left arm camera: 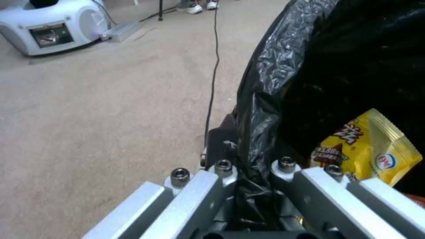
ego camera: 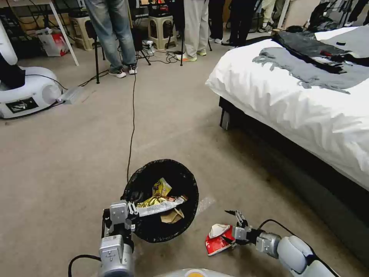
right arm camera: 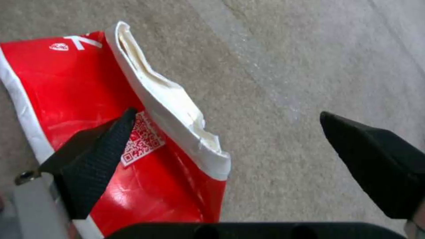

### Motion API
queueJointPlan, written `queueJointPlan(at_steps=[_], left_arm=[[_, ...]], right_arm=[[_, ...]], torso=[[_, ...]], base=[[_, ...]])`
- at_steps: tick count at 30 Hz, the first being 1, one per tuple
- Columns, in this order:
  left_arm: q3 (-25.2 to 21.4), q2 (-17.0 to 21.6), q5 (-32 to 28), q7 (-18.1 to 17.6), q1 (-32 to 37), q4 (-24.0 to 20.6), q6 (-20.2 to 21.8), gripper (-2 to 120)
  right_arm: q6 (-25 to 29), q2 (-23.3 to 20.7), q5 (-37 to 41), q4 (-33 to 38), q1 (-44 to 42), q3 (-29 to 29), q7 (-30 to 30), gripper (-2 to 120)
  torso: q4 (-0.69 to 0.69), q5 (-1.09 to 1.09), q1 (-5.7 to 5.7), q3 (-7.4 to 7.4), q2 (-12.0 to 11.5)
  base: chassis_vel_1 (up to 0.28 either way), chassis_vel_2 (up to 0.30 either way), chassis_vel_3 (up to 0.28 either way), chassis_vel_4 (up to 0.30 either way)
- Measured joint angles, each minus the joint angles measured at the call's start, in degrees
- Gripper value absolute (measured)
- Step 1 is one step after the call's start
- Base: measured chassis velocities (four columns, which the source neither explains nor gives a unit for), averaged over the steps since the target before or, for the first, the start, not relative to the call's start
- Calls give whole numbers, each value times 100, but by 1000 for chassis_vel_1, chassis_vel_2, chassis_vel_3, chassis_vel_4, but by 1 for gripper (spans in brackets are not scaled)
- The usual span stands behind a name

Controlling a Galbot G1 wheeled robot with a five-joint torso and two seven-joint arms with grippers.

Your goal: Pick up the trash bin, then pick up the garbage from the floor and place it into the trash bin.

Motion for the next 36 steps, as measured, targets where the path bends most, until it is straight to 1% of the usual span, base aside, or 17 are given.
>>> queueJointPlan(at_steps=[11, 13, 14, 16, 18, 19, 21, 22, 25, 26, 27, 28, 30, 32, 33, 34, 36], left_arm=[[-17, -9, -17, -1, -21, 2, 5, 0], [-25, -9, -20, -2, -20, 2, 7, 0], [-27, -9, -20, -3, -18, 3, 7, 0], [-28, -15, -21, -4, -14, 2, 7, 0], [-28, -16, -20, -4, -14, 2, 8, 0], [-28, -22, -19, -5, -14, 2, 8, 0], [-23, -29, -15, -5, -14, 2, 8, 0], [-23, -29, -15, -5, -14, 2, 8, 0], [-20, -32, -14, -5, -14, 1, 8, 0], [-20, -32, -14, -5, -14, 1, 8, 0], [-19, -32, -13, -5, -14, -1, 8, 0], [-19, -29, -13, -5, -14, -5, 8, 0], [-20, -29, -13, -5, -14, -8, 9, 0], [-22, -23, -13, -6, -13, -18, 9, 0], [-22, -23, -14, -6, -14, -18, 10, 0], [-22, -23, -14, -6, -14, -18, 10, 0], [-22, -22, -14, -6, -15, -19, 11, 0]], right_arm=[[111, 135, -93, -312, 124, -116, 56, 100], [148, 214, -142, -402, 160, -141, 74, 98], [168, 229, -147, -424, 167, -147, 77, 96], [229, 250, -168, -463, 177, -161, 70, 85], [239, 250, -170, -470, 178, -162, 68, 83], [252, 254, -174, -487, 179, -166, 63, 75], [260, 257, -174, -507, 179, -170, 61, 67], [260, 257, -174, -507, 179, -170, 61, 67], [263, 257, -169, -520, 179, -170, 60, 56], [263, 257, -169, -520, 179, -170, 60, 56], [263, 260, -153, -531, 177, -170, 59, 46], [263, 269, -144, -538, 165, -170, 59, 41], [263, 271, -141, -539, 161, -171, 59, 40], [263, 277, -112, -539, 133, -168, 59, 26], [263, 277, -101, -536, 126, -166, 59, 23], [263, 277, -101, -536, 126, -166, 59, 23], [263, 271, -66, -514, 110, -154, 60, 14]], torso=[[0, 0, 0, 0, 0], [0, 1, 0, 0, 0], [0, 0, 0, 0, 0], [0, 0, 0, 0, 0], [0, 0, 0, 0, 0], [0, 0, 0, 0, 0], [0, 0, 0, 0, 0], [0, 0, 0, 0, 0], [0, 0, 0, 0, 0], [0, 0, 0, 0, 0], [0, 0, 0, 0, 0], [0, 0, 0, 0, 0], [0, 0, 0, 0, 0], [0, 0, 0, 0, 0], [0, 0, 0, 0, 0], [0, 0, 0, 0, 0], [0, 1, 0, 0, 0]], base=[[0, 0, 0, 0], [0, 0, 0, 0], [0, 0, 0, 0], [0, 0, 0, 0], [0, 0, 0, 0], [0, 0, 0, 0], [0, 0, 0, 0], [0, 0, 0, 0], [0, 0, 0, 0], [0, 0, 0, 0], [0, 0, 0, 0], [0, 0, 0, 0], [0, 0, 0, 0], [0, 0, 0, 0], [0, 0, 0, 0], [0, 0, 0, 0], [0, 0, 0, 0]])
